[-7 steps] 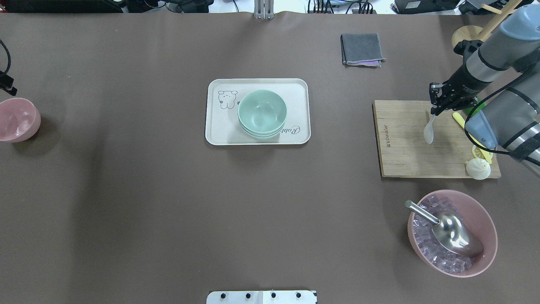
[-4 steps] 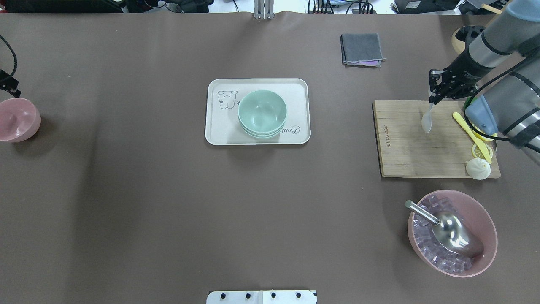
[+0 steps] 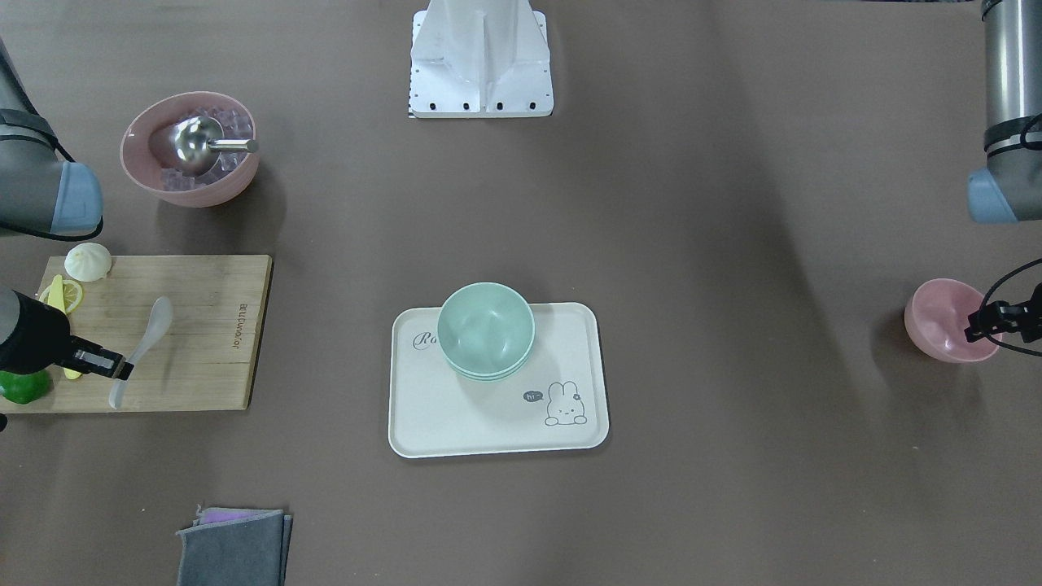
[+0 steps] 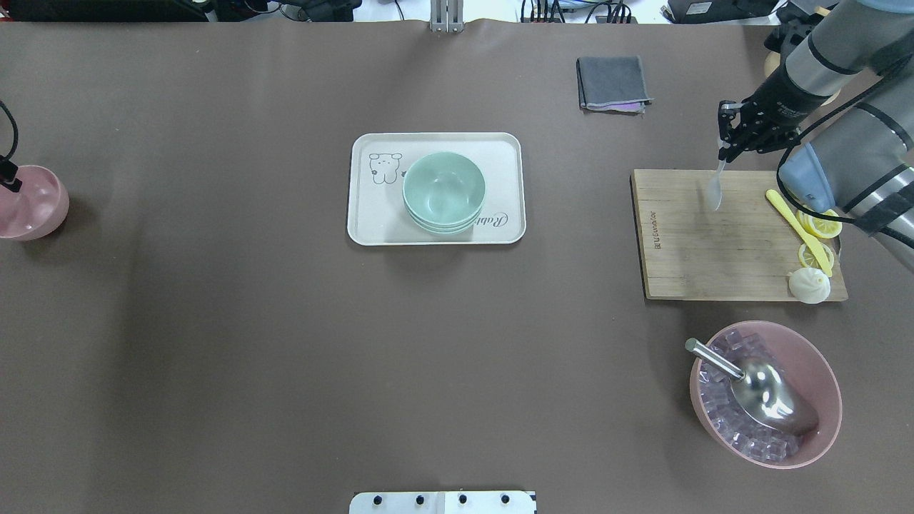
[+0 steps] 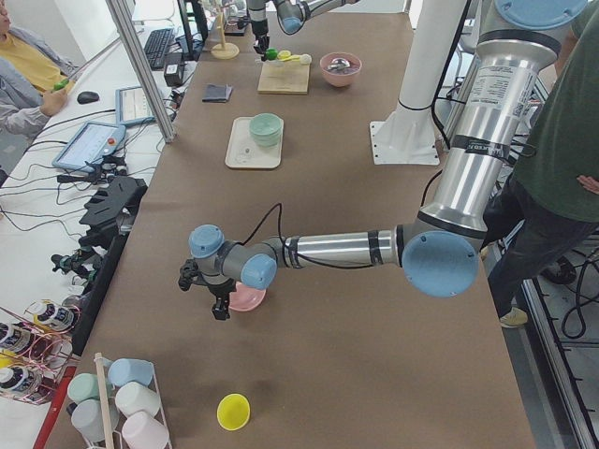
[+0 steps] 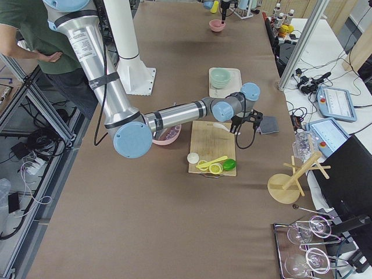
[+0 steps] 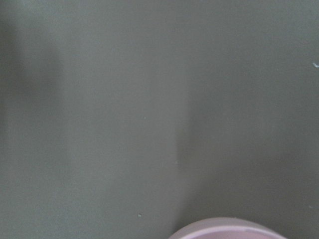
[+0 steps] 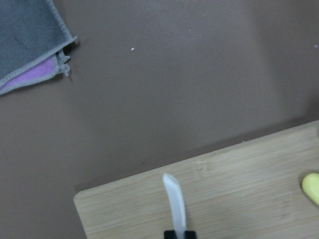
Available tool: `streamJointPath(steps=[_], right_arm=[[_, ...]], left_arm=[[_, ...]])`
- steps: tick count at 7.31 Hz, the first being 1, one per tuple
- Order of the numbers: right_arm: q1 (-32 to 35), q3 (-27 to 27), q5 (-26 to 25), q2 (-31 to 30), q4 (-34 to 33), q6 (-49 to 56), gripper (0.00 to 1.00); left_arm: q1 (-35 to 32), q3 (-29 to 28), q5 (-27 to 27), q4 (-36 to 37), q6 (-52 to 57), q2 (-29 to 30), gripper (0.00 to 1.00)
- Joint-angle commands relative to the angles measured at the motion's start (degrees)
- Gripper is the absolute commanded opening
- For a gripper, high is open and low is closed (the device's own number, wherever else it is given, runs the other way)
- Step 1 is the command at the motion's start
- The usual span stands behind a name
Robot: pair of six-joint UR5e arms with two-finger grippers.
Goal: Stack pink bowl on green and place spoon
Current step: 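Lift the white spoon with the right gripper while the left reaches the pink bowl, then carry the pink bowl over the green bowl while the right carries the spoon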
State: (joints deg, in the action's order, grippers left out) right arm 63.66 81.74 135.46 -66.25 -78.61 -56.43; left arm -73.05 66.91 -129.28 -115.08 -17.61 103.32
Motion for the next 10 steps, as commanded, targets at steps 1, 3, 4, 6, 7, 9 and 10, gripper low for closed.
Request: streamJointPath(steps=[1,3,4,6,7,9,10], right_arm=[[0.23,0.44,0.68,0.33,-0.14,-0.26,0.0],[0.93,2.19,0.77,3.83,-4.25,-0.26,0.0],[0.85,2.72,0.68,5.68,-5.58,-0.26,0.0],[0.58,2.81,0.77,7.27,-5.59,-0.35,0.0],[0.15,2.81,0.77,7.62,-5.5,-0.35,0.0],[-0.73,3.86,0.77,7.98,-5.68,-0.52,0.0],[-1.43,4.04,0.77,7.98,-5.59,-0.52,0.0]], left_arm=[[0.1,0.5,-0.1,-0.67,0.03,-0.92,0.01],[0.27,1.64,-0.1,-0.15,-0.14,-0.13,0.0],[0.36,3.56,-3.14,0.64,-5.1,2.13,0.0],[2.98,6.98,-8.26,2.39,-17.84,9.5,0.0],[6.39,9.27,-7.92,6.49,-22.25,13.71,0.0],[14.29,12.36,-5.3,10.22,-35.94,22.68,0.0],[16.6,12.28,-4.24,10.57,-40.7,27.07,0.0]])
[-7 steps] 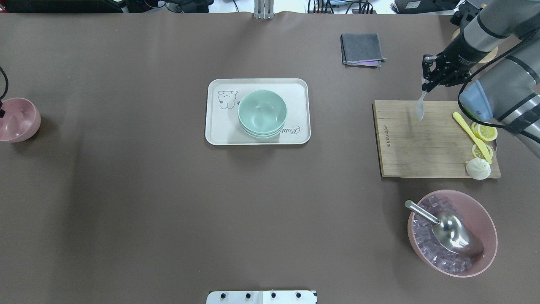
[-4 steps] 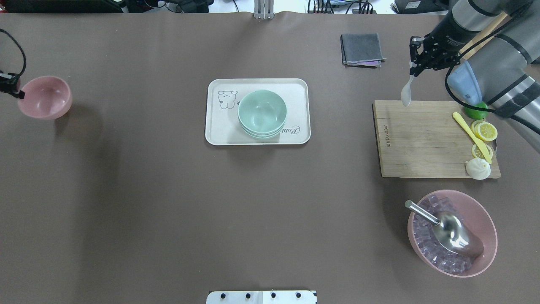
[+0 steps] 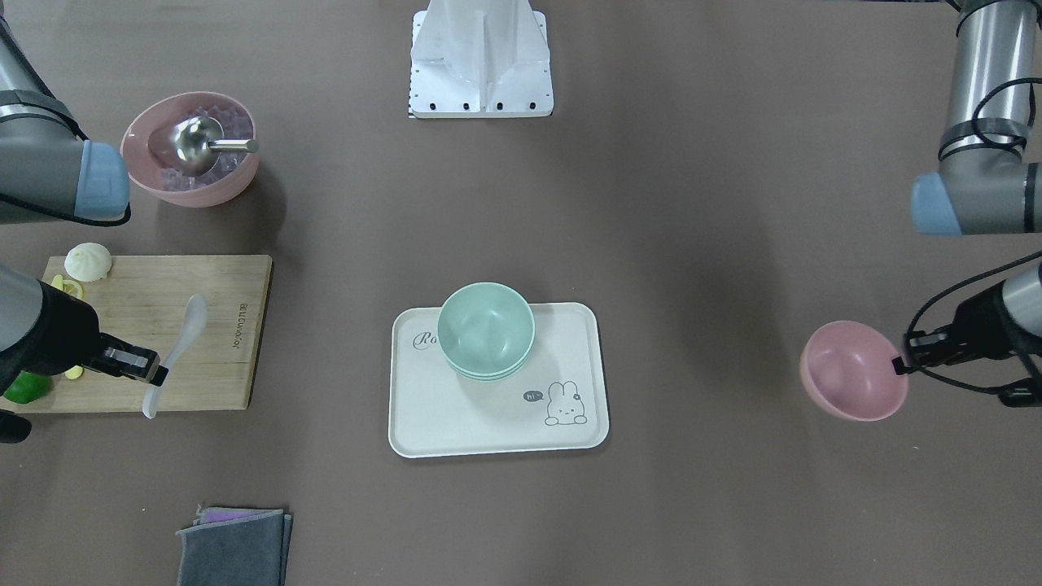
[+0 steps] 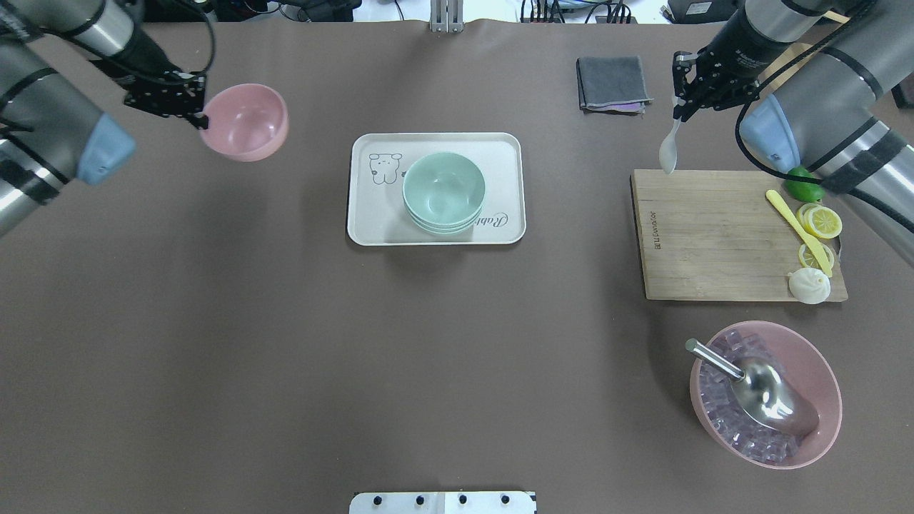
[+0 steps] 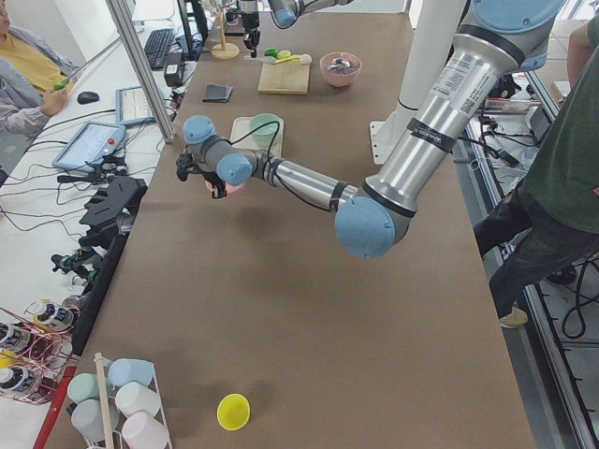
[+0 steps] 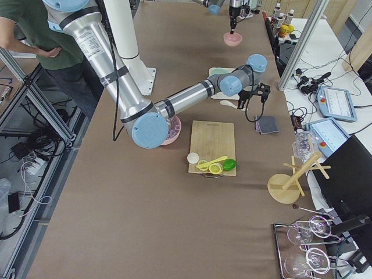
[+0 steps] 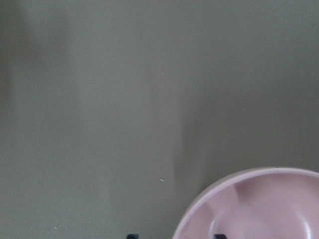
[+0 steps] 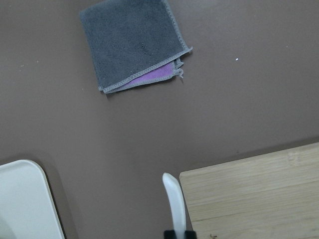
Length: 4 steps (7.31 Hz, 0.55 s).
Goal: Stack pink bowl on green and place spoon
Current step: 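Carry the pink bowl over the green bowl while the right carries the spoon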
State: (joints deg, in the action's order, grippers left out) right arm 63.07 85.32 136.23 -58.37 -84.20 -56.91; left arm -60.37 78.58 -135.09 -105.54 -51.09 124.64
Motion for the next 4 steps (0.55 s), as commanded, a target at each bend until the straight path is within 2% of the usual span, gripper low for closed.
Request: streamJointPath(steps=[1,3,4], right_arm=[[-1.45,0.37,-0.08,0.09,0.09,0.04,0.0],[-1.98,0.46,0.09,1.23,0.26,-0.65,0.0],[-2.24,0.46,0.18,2.02,0.52,-2.31,0.0]], left_arm=[[6.12,0.78,2.63,1.56,-10.66,8.83,0.0],[11.57,0.44,5.89,1.56,-14.63,13.67,0.0],[13.68,0.43,8.41,1.3,-14.82,13.96,0.0]])
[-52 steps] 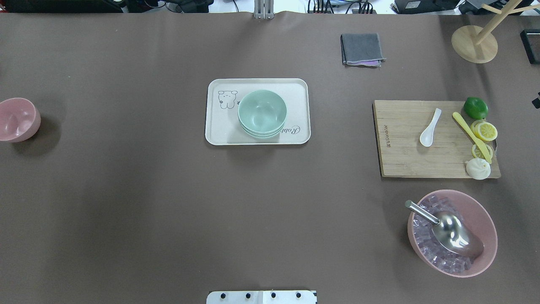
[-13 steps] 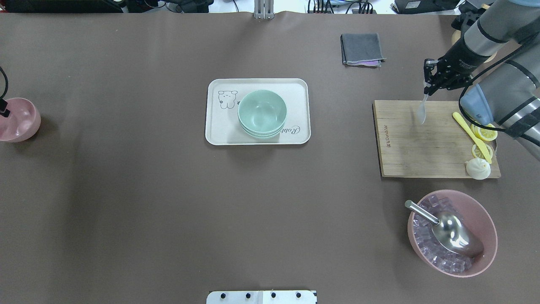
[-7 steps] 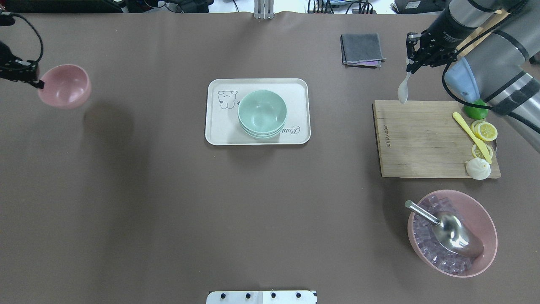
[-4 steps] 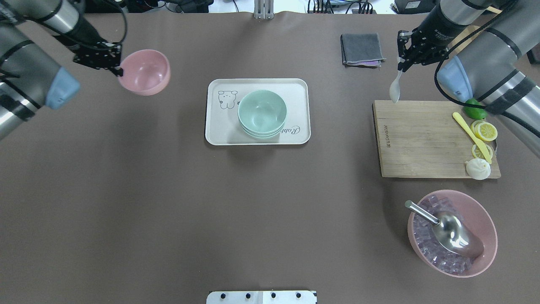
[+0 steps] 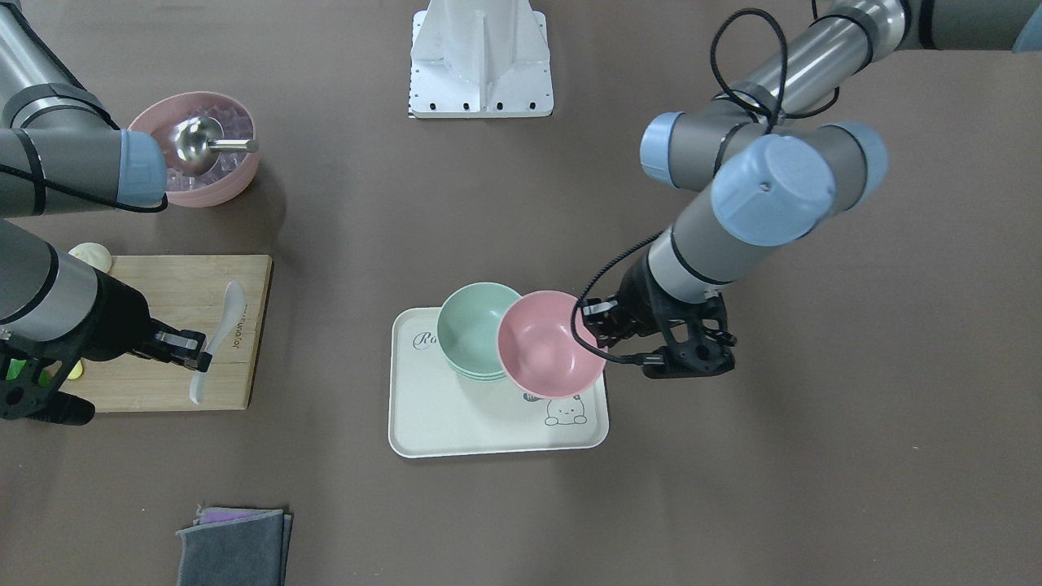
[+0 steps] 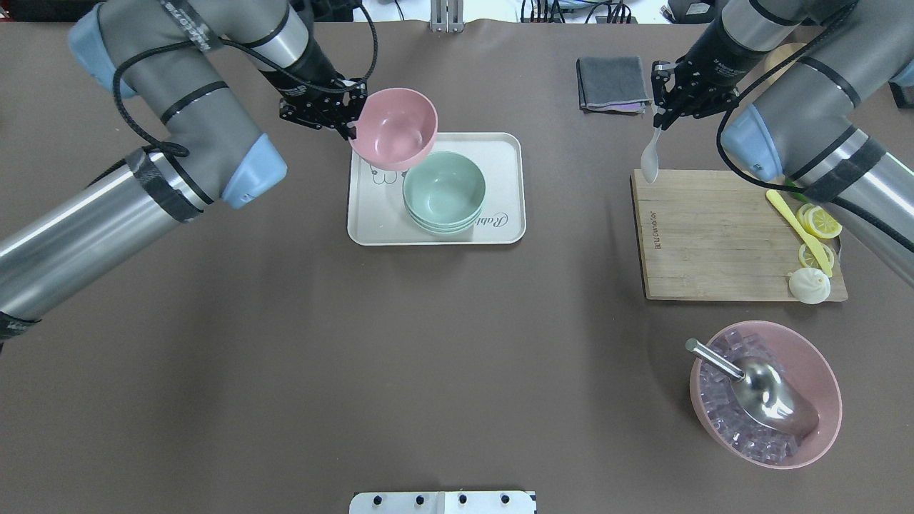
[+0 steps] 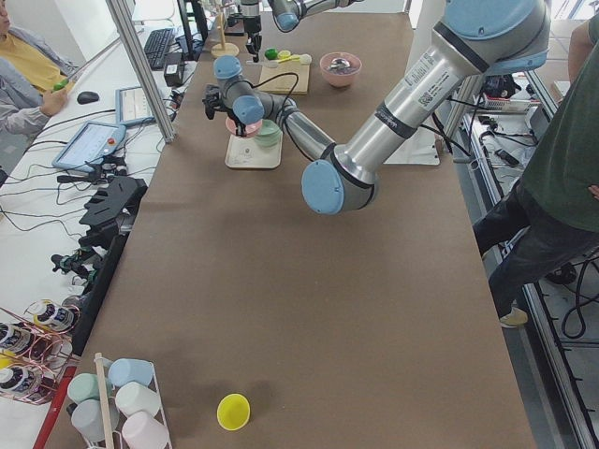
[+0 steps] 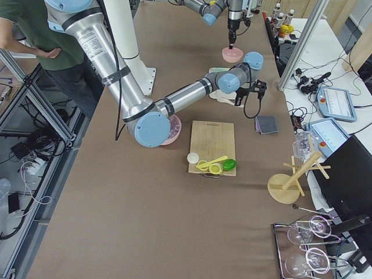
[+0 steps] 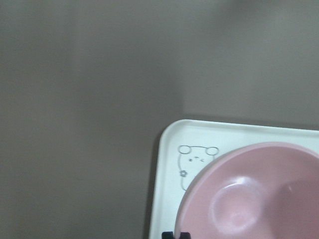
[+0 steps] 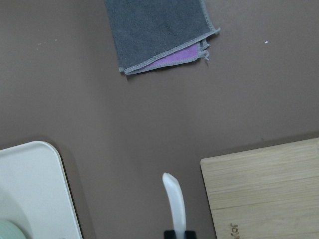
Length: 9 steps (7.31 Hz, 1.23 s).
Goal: Stack pink bowl on green and place spoon
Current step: 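Carry the pink bowl over the green bowl while the right carries the spoon, then lower the pink bowl into the green bowl while the right brings the spoon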
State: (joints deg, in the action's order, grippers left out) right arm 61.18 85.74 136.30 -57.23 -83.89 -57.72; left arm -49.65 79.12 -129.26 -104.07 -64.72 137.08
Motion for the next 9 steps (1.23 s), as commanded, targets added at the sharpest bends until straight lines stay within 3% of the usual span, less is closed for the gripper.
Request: streamJointPath(steps=[1,4,5,6,7,8,9], right_arm=[[-0.88,0.04,0.19,2.02,0.3,-2.91,0.0],[-3.17,-0.04,-0.16,6.68,0.39,-10.55,0.0],[-3.61,-0.13,-0.24,8.0,0.39,-13.0,0.0],[-4.14,-0.57,-0.42,9.49,0.48,-15.03,0.0],[-5.62,-1.27,-1.2,11.07,0.65,-16.88,0.0],[-6.85,-2.32,-2.78,12.92,1.87,-20.2,0.0],[-8.78,-4.94,-4.53,14.15,6.67,-25.11,0.0]], left_arm=[[4.63,-0.37,3.65,-0.43,-0.85,1.61,0.0],[6.22,-0.46,3.75,-0.78,-0.68,1.7,0.0],[6.49,-0.72,4.18,-1.22,-0.68,1.62,0.99],[6.67,-1.33,5.58,-4.27,-0.59,1.44,0.98],[3.8,0.41,3.42,-4.91,-0.59,0.31,0.98],[0.03,5.12,-4.7,-5.79,1.07,-7.1,0.98],[-5.06,8.65,-8.52,-5.88,5.52,-11.61,0.98]])
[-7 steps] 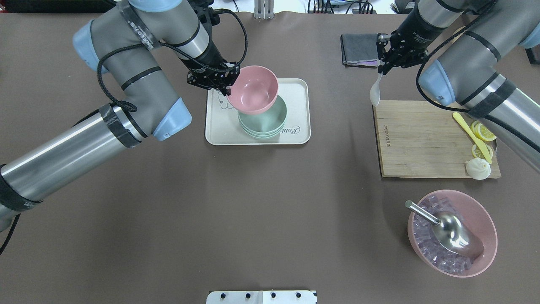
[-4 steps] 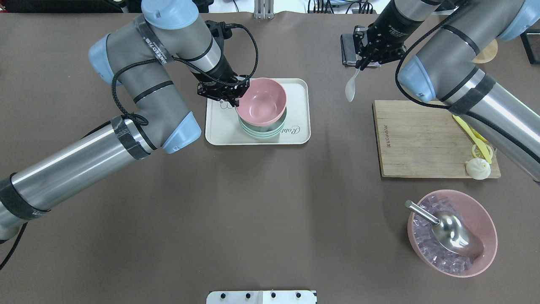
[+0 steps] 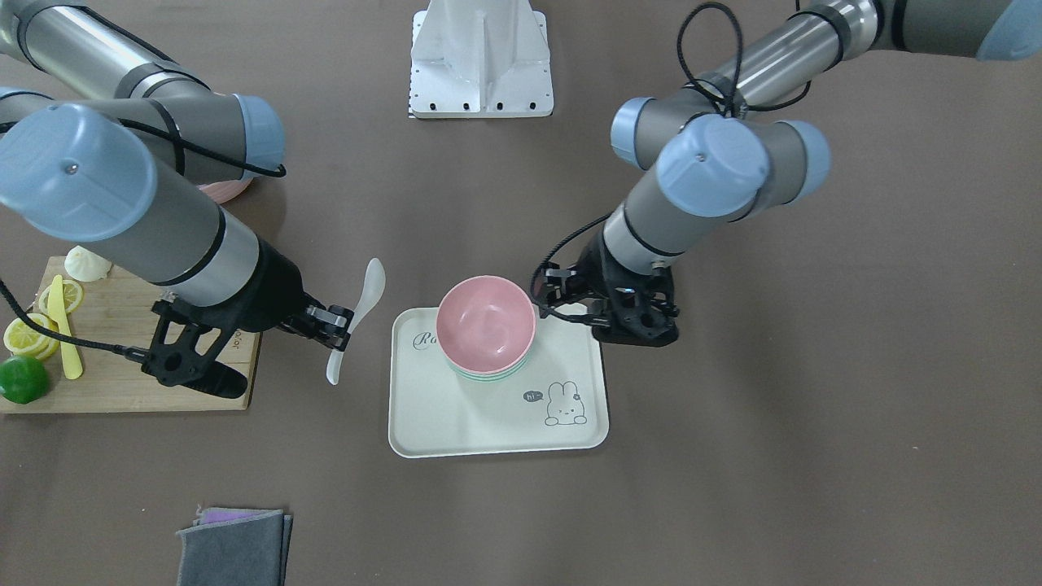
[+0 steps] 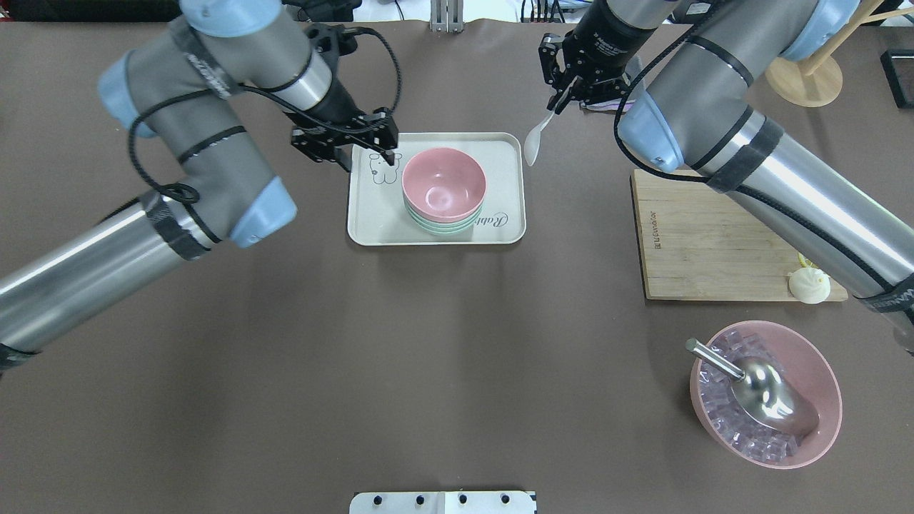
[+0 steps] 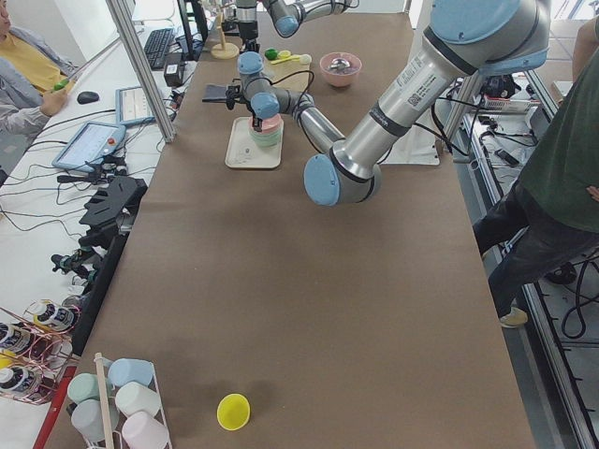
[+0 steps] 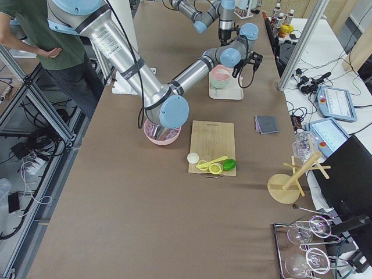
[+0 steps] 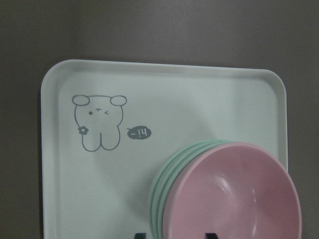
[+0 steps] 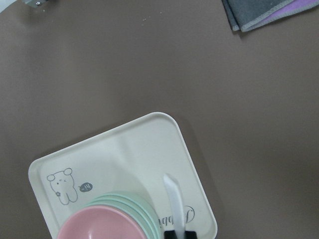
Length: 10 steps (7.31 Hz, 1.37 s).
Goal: Stack pink bowl on green and place spoon
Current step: 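Drop the white spoon into the pink bowl with the right gripper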
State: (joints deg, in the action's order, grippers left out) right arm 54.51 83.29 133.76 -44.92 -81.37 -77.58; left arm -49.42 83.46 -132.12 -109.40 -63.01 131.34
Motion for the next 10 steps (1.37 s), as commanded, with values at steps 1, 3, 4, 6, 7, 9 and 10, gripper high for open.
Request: streamJointPath(steps=[1,3,4,6,7,9,10], right_arm=[[-4.39,-6.09,-5.4,3.25,10.11,-11.3,0.0],[-8.78,-10.34,-10.85,6.33,14.56,-16.97,0.0],[-10.98,-10.6,-13.67,6.94,14.83,-18.03,0.0],[-11.71,-8.26,-13.7,2.5,18.95,-17.35,1.0],[-9.45,-3.62,-12.65,-2.58,19.66,-14.64,1.0],[1.06,0.01,0.13,-11.19,19.32,-6.84,1.0],[7.3,1.68,3.93,-16.98,19.23,2.6,1.0]], left_arm=[[-9.25,7.91,-9.52,-0.64,6.64,-10.88,0.98],[-14.37,8.39,-15.0,-0.38,11.66,-14.17,0.98],[-14.91,8.39,-14.92,-0.29,11.76,-14.97,0.98],[-15.0,7.6,-14.75,-0.29,11.85,-15.15,0.98],[-15.09,6.73,-14.48,-0.29,11.85,-15.15,0.98],[-16.48,6.63,-14.13,-0.29,12.03,-15.24,0.98],[-17.97,6.72,-14.04,0.06,16.47,-16.72,0.98]])
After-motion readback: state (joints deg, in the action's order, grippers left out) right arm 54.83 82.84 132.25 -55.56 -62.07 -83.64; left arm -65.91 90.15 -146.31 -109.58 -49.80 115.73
